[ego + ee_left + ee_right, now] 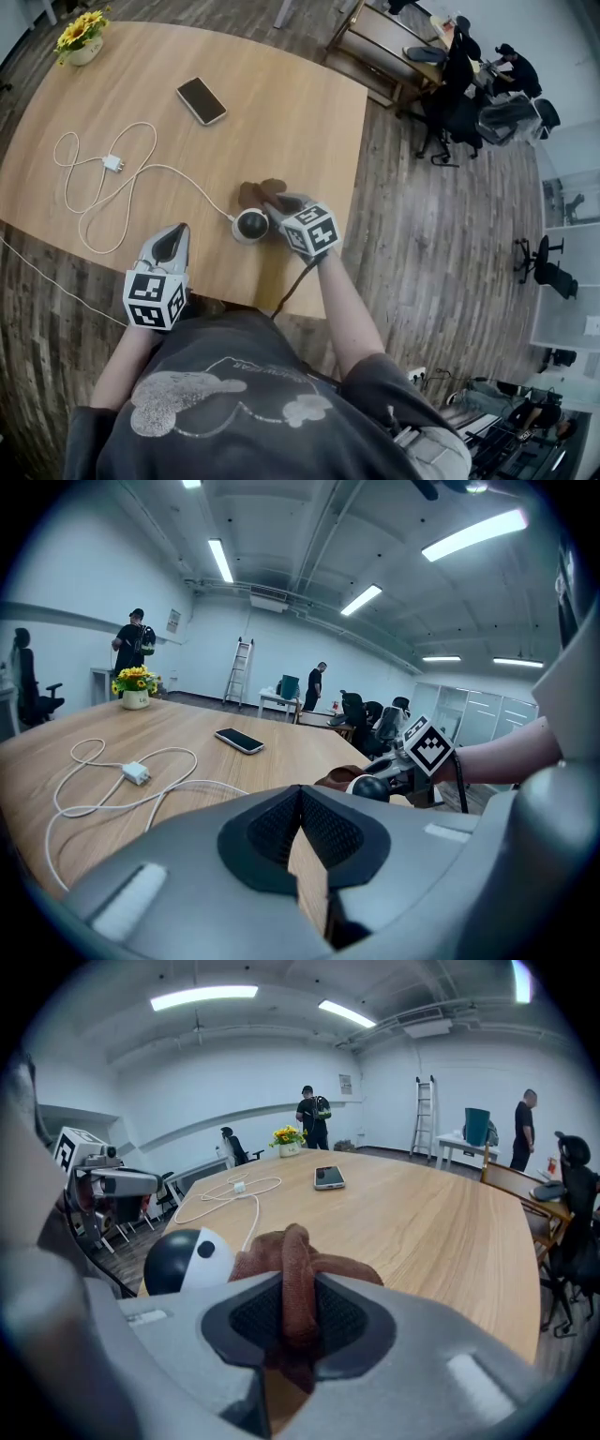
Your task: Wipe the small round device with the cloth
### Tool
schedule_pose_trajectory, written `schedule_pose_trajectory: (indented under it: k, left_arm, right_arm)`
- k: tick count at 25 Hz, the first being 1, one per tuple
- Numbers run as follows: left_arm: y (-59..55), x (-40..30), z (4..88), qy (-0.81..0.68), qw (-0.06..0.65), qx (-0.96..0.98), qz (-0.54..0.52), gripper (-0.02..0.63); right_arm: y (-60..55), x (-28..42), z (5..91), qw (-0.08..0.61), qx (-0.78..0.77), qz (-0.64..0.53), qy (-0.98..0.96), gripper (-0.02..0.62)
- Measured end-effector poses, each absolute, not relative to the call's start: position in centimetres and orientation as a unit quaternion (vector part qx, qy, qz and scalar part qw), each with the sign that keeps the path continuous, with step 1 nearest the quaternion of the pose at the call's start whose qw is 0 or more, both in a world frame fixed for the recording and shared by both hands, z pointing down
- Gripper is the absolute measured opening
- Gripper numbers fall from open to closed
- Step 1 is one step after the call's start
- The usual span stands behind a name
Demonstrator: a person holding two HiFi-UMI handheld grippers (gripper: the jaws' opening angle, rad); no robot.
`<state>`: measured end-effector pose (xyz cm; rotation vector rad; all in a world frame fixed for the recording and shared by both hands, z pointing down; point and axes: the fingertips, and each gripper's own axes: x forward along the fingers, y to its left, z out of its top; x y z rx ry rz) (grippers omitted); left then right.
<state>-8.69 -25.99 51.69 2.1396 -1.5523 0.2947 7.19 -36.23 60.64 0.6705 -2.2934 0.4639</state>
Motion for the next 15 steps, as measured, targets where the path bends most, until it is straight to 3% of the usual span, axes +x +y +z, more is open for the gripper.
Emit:
schedule_pose_trajectory:
  k: [6, 15]
  left_arm:
    - [-25.9, -8.9, 51.9, -0.57, 0.242, 0.778, 0.106, 0.02]
    - [-26.4, -8.5, 51.5, -0.549, 0.235, 0.796, 0.101, 0.02]
  right_arm:
    - [-36.3, 7.9, 60.9, 0.343, 0.286, 0.178, -0.877, 0.069]
    - [-34.7, 6.2, 47.5, 0.193, 0.366, 0.155, -0.897, 0.069]
